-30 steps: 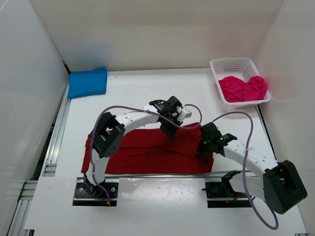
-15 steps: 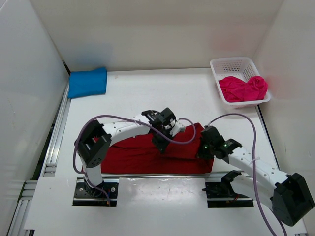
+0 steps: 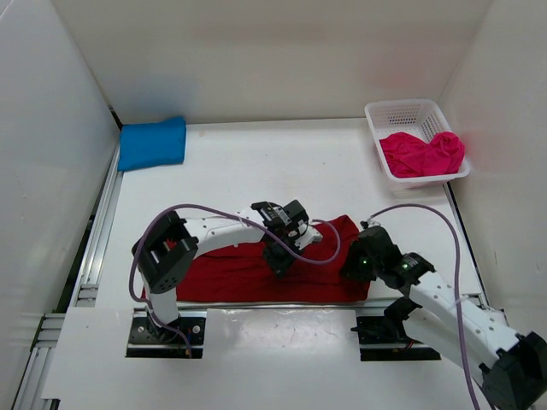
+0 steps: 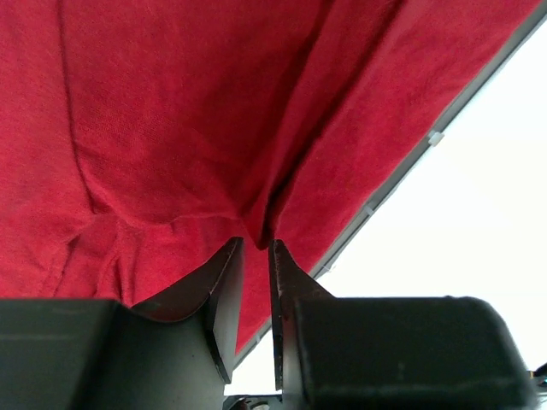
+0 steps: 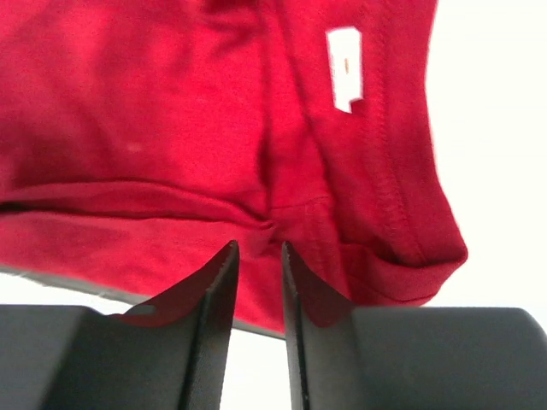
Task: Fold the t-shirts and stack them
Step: Fold the other side of the tshirt into a rectangle
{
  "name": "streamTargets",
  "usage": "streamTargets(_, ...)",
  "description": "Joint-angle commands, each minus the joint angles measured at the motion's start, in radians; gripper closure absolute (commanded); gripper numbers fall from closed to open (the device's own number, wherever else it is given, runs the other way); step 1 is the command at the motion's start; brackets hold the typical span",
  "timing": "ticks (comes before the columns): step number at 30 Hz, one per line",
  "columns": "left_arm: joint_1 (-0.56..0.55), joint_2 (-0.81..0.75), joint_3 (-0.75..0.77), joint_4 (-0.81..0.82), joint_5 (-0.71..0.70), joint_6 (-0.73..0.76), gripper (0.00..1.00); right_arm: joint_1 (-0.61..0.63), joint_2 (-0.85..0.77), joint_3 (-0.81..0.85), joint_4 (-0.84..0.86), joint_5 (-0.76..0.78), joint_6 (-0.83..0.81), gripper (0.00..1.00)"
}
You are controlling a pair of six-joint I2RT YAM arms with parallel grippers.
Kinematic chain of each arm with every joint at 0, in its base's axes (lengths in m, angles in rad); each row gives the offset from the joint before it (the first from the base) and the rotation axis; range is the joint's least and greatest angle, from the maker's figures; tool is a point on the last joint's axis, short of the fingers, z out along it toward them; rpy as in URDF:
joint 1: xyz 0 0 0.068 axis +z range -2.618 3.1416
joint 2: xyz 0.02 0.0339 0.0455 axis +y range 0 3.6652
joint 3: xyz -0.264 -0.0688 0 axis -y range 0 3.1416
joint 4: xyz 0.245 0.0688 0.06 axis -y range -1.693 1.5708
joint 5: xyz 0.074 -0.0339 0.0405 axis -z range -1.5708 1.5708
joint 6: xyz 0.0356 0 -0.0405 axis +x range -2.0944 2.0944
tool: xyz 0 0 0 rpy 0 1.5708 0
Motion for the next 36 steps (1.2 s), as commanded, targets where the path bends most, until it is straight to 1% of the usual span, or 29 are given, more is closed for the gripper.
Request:
streamTargets(1,-0.025,-0.025,-0.033,0.000,-0.038,0.001,0.70,0.002,-0.088,0.003,-0.013,0.000,-0.049,0.67)
streamTargets(2,-0.025,-0.025,-0.033,0.000,-0.038,0.001,0.70,0.002,-0.099,0.003,0.000,0.000,-0.049,0.67)
streamTargets(4,-0.034,-0.037,-0.042,0.000,-0.038,0.001,0.70,0.002,-0.099,0.012,0.061,-0.023,-0.058,0.74)
streamTargets(5,-0.034,-0.037,-0.042,0.000,-0.038,0.001,0.70,0.002,-0.099,0.012,0.085,-0.049,-0.058,0.81)
streamTargets(8,-0.054,-0.057,-0.051,0.000,-0.029,0.001,0.68,0.002,-0.029,0.034,0.175,-0.079,-0.058,0.92)
streamTargets(10,-0.054,-0.057,-0.073,0.000,-0.020,0.001,0.67,0.002,0.039,0.034,0.256,-0.141,-0.046,0.95)
streamTargets(11,-0.063,-0.057,-0.073,0.000,-0.019,0.001,0.67,0.002,0.060,0.034,0.283,-0.164,-0.032,0.97)
streamTargets(12,-0.063,-0.057,-0.083,0.000,-0.009,0.001,0.63,0.002,0.092,0.034,0.306,-0.175,-0.015,0.97)
streamTargets(13,-0.063,-0.069,-0.097,0.000,-0.009,0.001,0.63,0.002,0.102,0.022,0.326,-0.175,-0.015,0.98)
streamTargets(15,-0.063,-0.081,-0.110,0.000,0.017,0.001,0.59,0.012,0.102,0.009,0.398,-0.184,0.006,0.98)
streamTargets(19,-0.073,-0.091,-0.119,0.000,0.027,0.001,0.59,0.012,0.111,0.000,0.494,-0.193,0.006,0.98)
streamTargets(22,-0.073,-0.091,-0.119,0.000,0.027,0.001,0.58,0.012,0.166,0.000,0.557,-0.219,0.006,0.98)
streamTargets(25,-0.073,-0.150,-0.108,-0.009,0.027,0.001,0.58,0.012,0.247,-0.009,0.596,-0.259,0.015,0.98)
streamTargets(28,-0.030,-0.221,-0.096,-0.044,0.062,0.001,0.58,0.012,0.301,0.006,0.605,-0.279,0.002,0.98)
streamTargets(29,0.007,-0.258,-0.087,-0.059,0.076,0.001,0.58,0.012,0.315,0.021,0.605,-0.279,-0.014,0.98)
streamTargets(31,0.045,-0.288,-0.087,-0.073,0.096,0.001,0.58,0.021,0.367,0.041,0.605,-0.307,-0.044,0.99)
streamTargets(33,0.111,-0.321,-0.125,-0.087,0.096,0.001,0.58,0.031,0.407,0.081,0.568,-0.331,-0.067,0.99)
streamTargets(34,0.139,-0.321,-0.140,-0.087,0.065,0.001,0.58,0.060,0.437,0.091,0.554,-0.331,-0.090,0.99)
streamTargets(35,0.201,-0.321,-0.156,-0.067,0.047,0.001,0.58,0.070,0.448,0.091,0.544,-0.331,-0.090,0.99)
streamTargets(36,0.239,-0.321,-0.180,-0.044,0.033,0.001,0.58,0.080,0.448,0.091,0.544,-0.331,-0.101,0.99)
